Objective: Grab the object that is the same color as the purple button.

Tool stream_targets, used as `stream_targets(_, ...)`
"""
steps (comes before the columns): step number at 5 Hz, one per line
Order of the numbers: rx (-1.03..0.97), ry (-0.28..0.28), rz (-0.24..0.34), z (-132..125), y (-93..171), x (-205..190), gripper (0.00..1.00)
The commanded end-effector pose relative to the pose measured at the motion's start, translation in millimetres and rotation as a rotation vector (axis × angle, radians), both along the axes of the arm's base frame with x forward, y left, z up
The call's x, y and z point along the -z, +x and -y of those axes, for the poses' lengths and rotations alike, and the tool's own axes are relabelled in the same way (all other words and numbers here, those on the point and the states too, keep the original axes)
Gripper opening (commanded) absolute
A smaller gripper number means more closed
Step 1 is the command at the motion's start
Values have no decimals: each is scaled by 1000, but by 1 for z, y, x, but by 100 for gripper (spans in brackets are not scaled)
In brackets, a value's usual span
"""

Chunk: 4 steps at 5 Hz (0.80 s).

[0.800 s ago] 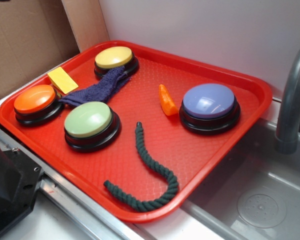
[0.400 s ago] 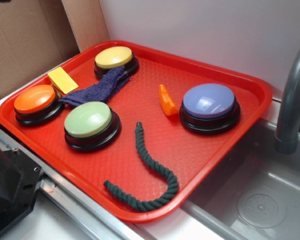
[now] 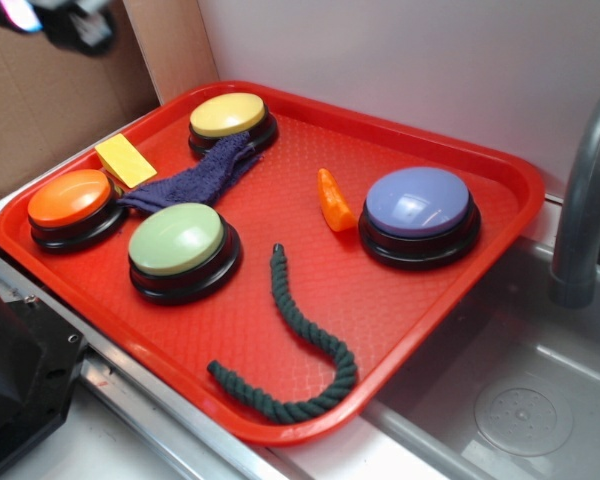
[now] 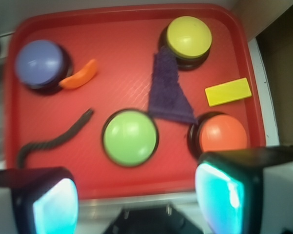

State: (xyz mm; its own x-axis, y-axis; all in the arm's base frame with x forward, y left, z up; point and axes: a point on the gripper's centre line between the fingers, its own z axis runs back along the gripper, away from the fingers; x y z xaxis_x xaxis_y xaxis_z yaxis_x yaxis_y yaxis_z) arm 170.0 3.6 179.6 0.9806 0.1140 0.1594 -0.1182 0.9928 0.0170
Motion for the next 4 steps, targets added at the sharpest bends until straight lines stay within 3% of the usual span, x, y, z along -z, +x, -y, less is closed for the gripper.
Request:
stream_targets(1,-131,68,83,-40,47,51,100)
stream_targets(2,-163,120,102,-52,62,86,100)
stream_targets(3,-206,137,121,-61,75,117,100)
stream_targets(4,-233,156,105,-66,82,131,100)
